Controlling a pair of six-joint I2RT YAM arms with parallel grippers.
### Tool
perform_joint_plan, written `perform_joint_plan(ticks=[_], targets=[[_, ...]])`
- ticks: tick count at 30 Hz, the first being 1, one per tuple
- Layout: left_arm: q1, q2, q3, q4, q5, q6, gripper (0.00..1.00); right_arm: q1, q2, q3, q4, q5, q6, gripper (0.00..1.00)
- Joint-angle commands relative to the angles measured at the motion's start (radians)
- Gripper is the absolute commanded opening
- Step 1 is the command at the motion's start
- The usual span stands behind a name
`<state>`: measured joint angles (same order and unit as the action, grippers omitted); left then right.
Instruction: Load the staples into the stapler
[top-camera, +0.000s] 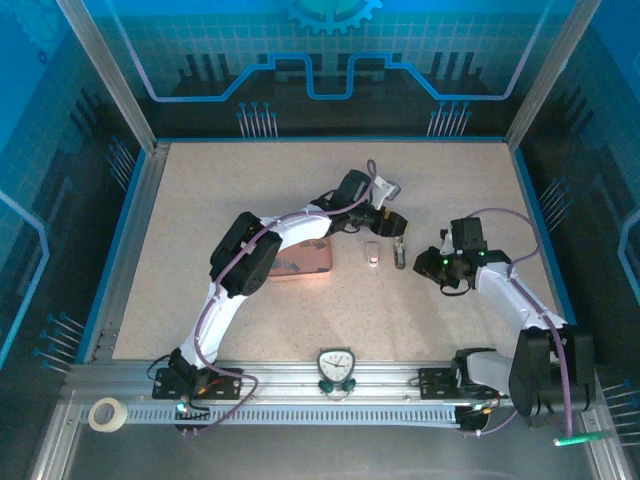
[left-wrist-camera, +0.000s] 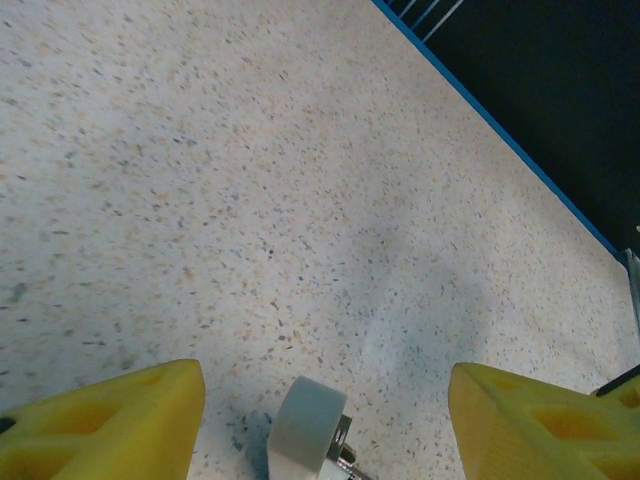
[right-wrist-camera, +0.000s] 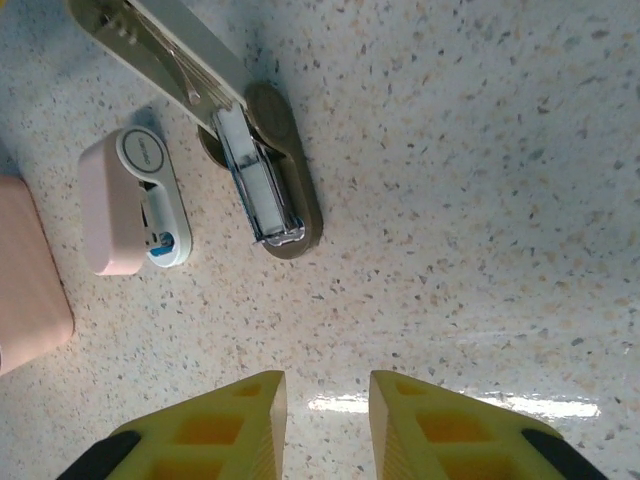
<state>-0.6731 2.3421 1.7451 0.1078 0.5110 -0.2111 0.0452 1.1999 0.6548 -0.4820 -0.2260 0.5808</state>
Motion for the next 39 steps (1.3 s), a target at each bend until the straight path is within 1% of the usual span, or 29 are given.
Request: perform_joint_plan(ticks=[1, 8, 10, 17, 23, 31, 37, 39], targets=[[-0.019, 0.035, 0.047, -0.023, 0.031, -0.019, 0.66, -0.022, 0.026, -0.004, -0.019, -0.041, -0.022, 0.27], [-0.027, 0.054, 0.055, -0.020, 0.047, -0.019, 0.64, -0.023, 0.089, -0.012, 0.017, -0.063, -0.014, 0.27], [-0.027, 0.053, 0.053, -0.019, 0.064, -0.016, 0.63, -0.023, 0.103, -0.012, 0.023, -0.068, -0.015, 0.25], [-0.030, 0.027, 0.012, 0.032, 0.141, -0.010, 0.57, -0.022, 0.113, 0.001, 0.018, -0.052, -0.020, 0.24], [-0.040, 0.002, -0.014, 0.038, 0.183, 0.038, 0.53, -0.024, 0.101, 0.014, 0.004, -0.031, -0.029, 0.23], [-0.055, -0.040, -0.072, 0.003, 0.232, 0.122, 0.53, -0.024, 0.057, 0.049, -0.053, 0.010, -0.042, 0.24], [-0.060, -0.081, -0.112, -0.013, 0.227, 0.150, 0.54, -0.024, 0.034, 0.067, -0.066, 0.006, -0.038, 0.25], [-0.059, -0.099, -0.120, -0.010, 0.216, 0.143, 0.57, -0.022, 0.029, 0.079, -0.076, 0.006, -0.039, 0.26]])
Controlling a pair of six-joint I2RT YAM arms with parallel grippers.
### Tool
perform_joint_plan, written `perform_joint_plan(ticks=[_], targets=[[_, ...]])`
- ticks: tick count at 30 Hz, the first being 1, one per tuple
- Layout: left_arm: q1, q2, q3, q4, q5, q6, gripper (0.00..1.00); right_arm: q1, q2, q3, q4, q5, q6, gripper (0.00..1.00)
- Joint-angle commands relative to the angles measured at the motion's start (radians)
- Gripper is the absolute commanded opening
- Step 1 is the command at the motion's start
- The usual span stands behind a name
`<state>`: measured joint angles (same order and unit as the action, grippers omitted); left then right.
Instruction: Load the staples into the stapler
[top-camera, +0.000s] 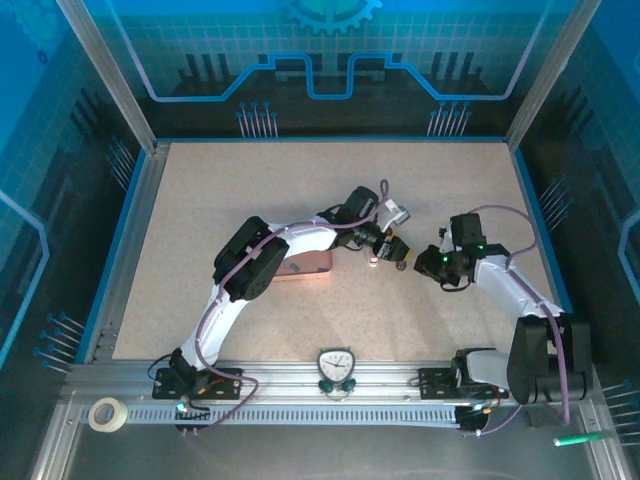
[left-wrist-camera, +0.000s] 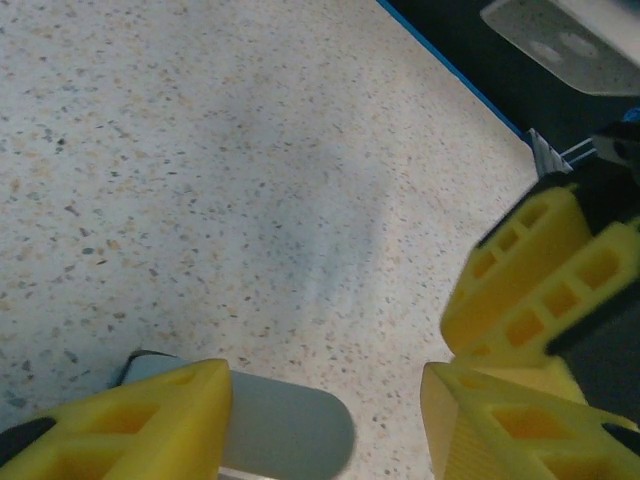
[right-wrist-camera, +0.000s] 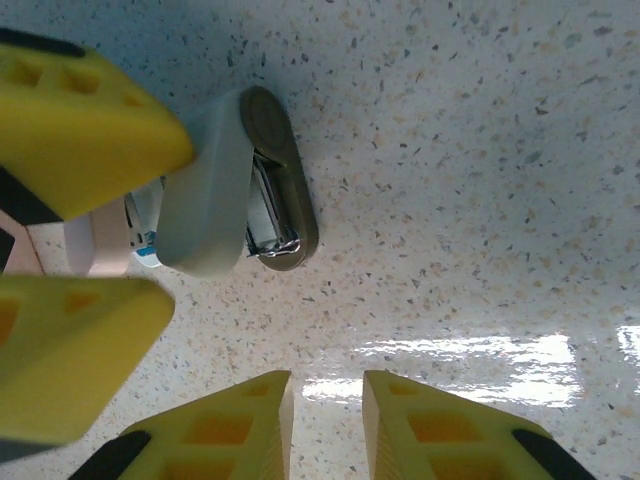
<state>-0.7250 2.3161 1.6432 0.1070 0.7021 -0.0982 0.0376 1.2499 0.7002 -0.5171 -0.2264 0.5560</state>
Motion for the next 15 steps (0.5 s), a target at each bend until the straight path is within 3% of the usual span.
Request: perform_joint_plan(ticks=[1, 11, 15], targets=[[-0.007, -0.083, -0.021, -0.009, 0.013, 0.026, 0.58, -0.012, -0.023, 0.038, -0.044, 0.006, -0.014, 0.26], [0.059, -0.214, -0.154, 0.073, -0.170, -0.128, 0.66, 0.031, 0.042, 0.135, -0.050, 0.019, -0.022, 0.33], [0.091, -0.255, -0.221, 0.098, -0.187, -0.154, 0.67, 0.052, 0.109, 0.174, -0.041, 0.027, -0.032, 0.34]])
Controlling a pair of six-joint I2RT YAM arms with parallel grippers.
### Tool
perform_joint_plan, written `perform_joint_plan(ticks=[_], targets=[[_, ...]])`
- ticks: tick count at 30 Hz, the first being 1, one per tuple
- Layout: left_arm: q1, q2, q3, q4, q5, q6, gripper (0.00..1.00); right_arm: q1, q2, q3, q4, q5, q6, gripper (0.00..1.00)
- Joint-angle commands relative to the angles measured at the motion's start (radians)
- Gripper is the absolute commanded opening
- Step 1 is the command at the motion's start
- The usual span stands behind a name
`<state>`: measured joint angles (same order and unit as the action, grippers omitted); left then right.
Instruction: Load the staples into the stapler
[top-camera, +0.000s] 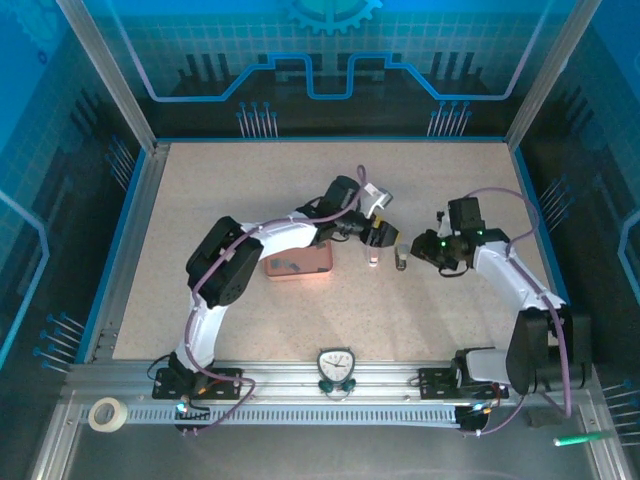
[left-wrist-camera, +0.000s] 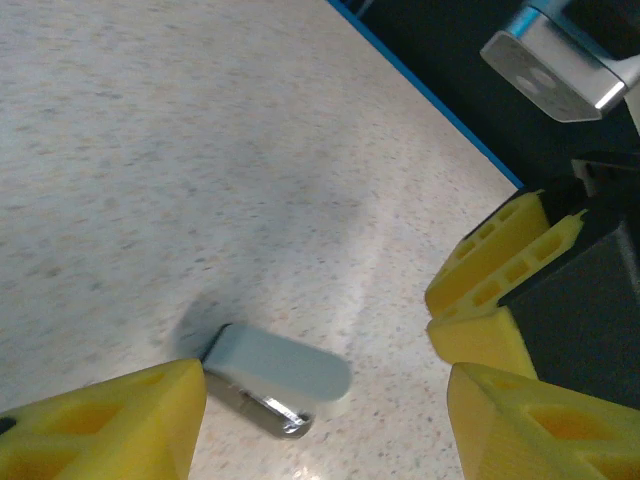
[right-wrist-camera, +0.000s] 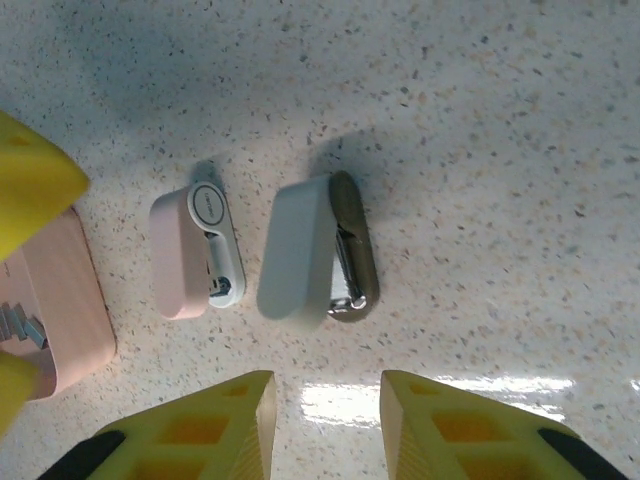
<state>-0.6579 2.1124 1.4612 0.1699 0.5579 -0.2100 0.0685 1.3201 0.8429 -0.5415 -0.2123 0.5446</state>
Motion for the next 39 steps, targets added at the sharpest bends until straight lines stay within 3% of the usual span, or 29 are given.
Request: perform_joint_plan(ticks=[1, 7, 16, 25, 31, 39], targets=[[0.028, -0.057, -0.048, 0.036, -0.044, -0.040, 0.67, 0.024, 0.055, 0.058, -0.015, 0.014, -0.023, 0.34], [0.044, -0.072, -0.074, 0.029, -0.054, -0.041, 0.67, 0.037, 0.153, 0.106, -0.009, 0.018, -0.040, 0.32], [0.051, -0.073, -0.080, 0.026, -0.055, -0.036, 0.67, 0.062, 0.256, 0.049, -0.007, 0.055, -0.035, 0.21], [0.051, -0.069, -0.088, 0.039, -0.072, -0.044, 0.67, 0.083, 0.342, 0.052, -0.058, 0.150, -0.035, 0.15], [0.059, -0.114, -0.103, 0.026, -0.123, -0.048, 0.70, 0.096, 0.218, 0.084, -0.057, 0.133, -0.036, 0.23], [0.115, -0.289, -0.174, -0.176, -0.342, -0.142, 0.75, 0.099, 0.056, 0.123, -0.031, 0.127, -0.031, 0.36]])
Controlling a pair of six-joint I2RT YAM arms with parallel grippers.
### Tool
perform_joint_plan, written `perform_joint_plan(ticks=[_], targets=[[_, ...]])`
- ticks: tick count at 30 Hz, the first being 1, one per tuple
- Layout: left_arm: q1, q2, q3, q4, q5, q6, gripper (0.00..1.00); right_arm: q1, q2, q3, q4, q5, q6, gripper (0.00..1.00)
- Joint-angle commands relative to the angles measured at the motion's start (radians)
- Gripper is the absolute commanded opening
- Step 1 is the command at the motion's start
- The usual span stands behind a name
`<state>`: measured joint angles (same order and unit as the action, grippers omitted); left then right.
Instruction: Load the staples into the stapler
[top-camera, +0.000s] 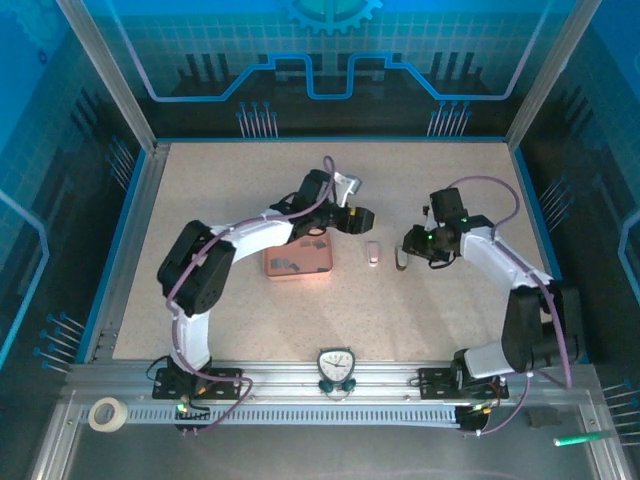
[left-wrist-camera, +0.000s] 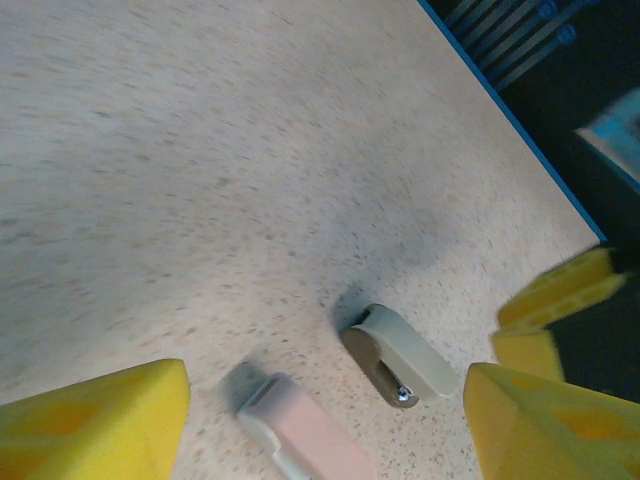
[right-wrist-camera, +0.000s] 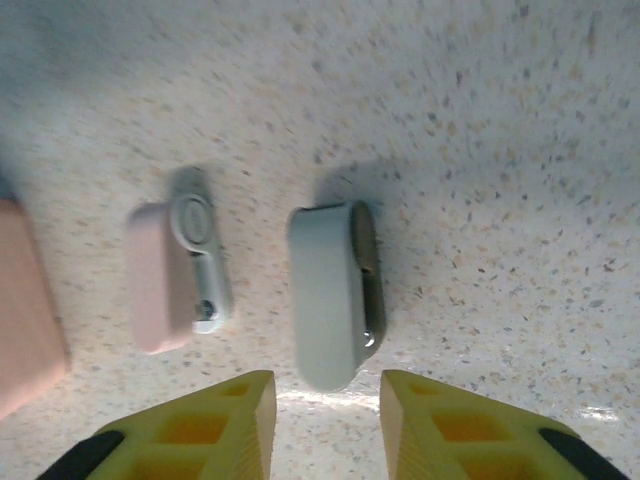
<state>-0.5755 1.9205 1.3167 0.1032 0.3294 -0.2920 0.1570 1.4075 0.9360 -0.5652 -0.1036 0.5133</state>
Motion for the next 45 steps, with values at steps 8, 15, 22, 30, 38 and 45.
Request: perform_joint_plan(ticks=[8, 15, 22, 30, 38, 45], targets=[[0.115, -0.325, -0.142, -0.461, -0.267, -0.170, 0.83, 0.065, -0.047, 0.014, 0.101, -0.014, 0.048, 0.39], [0.204, -0.446, -0.311, -0.525, -0.303, -0.266, 0.84, 0.128, -0.039, 0.020, 0.131, -0.013, 0.071, 0.41], [0.228, -0.393, -0.362, -0.500, -0.412, -0.223, 0.84, 0.135, -0.074, 0.011, 0.125, -0.006, 0.064, 0.48], [0.228, -0.272, -0.315, -0.471, -0.364, -0.187, 0.81, 0.135, -0.128, -0.016, 0.118, 0.024, 0.074, 0.49], [0.174, -0.248, -0.304, -0.404, -0.280, -0.202, 0.80, 0.134, -0.165, -0.025, 0.097, 0.059, 0.065, 0.50], [0.128, -0.264, -0.283, -0.411, -0.269, -0.210, 0.80, 0.113, -0.171, -0.039, 0.123, 0.074, 0.043, 0.51]])
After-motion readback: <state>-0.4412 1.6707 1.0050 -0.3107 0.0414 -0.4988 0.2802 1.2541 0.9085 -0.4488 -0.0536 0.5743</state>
